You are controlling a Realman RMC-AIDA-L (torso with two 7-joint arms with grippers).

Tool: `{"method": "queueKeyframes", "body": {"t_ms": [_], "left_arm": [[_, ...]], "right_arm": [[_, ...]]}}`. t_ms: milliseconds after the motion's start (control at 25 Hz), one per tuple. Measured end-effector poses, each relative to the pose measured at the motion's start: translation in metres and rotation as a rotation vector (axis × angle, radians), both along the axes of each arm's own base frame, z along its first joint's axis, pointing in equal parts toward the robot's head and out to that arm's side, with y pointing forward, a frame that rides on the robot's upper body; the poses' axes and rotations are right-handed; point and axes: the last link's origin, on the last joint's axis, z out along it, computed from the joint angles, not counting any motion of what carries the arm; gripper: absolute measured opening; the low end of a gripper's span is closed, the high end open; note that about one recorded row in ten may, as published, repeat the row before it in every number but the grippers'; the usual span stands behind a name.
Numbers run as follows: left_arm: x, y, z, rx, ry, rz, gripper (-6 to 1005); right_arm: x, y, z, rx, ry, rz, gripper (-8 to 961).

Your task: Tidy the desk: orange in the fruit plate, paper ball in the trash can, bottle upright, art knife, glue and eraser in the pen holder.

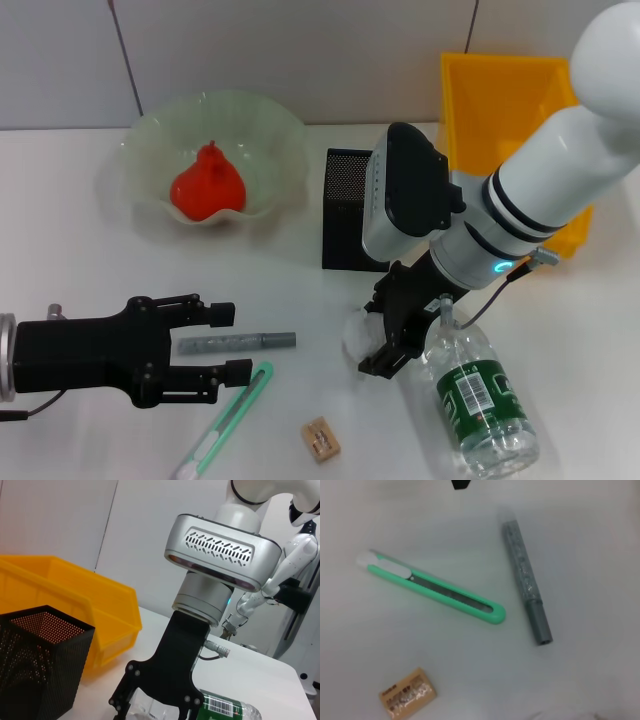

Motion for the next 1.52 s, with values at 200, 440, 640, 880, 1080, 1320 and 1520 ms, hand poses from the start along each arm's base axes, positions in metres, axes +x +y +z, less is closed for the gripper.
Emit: {"method": "queueKeyframes", "body": {"t_ms": [200, 440, 640, 880, 1080, 1320, 1520], "left_arm": [[-0.001, -0.001, 0.0, 0.001, -0.001, 0.003, 808], [-0.001, -0.001, 0.001, 0.001, -0.004, 0.006, 808], [-0.001, -0.001, 0.0, 0.0, -0.006, 0.007, 808], [-0.001, -0.001, -0.001, -0.001, -0.005, 0.009, 808], [0.0, -0.001, -0.002, 0.0, -0.009, 0.009, 808], [0.003, 0.0, -0.004, -0.002, -0.012, 0.0, 808], [0.003, 0.0, -0.005, -0.003, -0.013, -0.001, 808]], "right_arm": [[-0.003, -0.002, 0.003, 0.0, 0.028, -0.01, 685], [-0.009, -0.004, 0.02, 0.006, 0.095, -0.035, 557], [-0.015, -0.004, 0.074, 0.087, 0.335, -0.098, 567], [0.004, 0.004, 0.134, 0.269, 0.62, -0.179, 579], [0.039, 0.021, 0.176, 0.549, 0.754, -0.256, 589], [0.07, 0.043, 0.17, 0.753, 0.687, -0.336, 600], [0.08, 0.051, 0.161, 0.807, 0.64, -0.377, 610]]}}
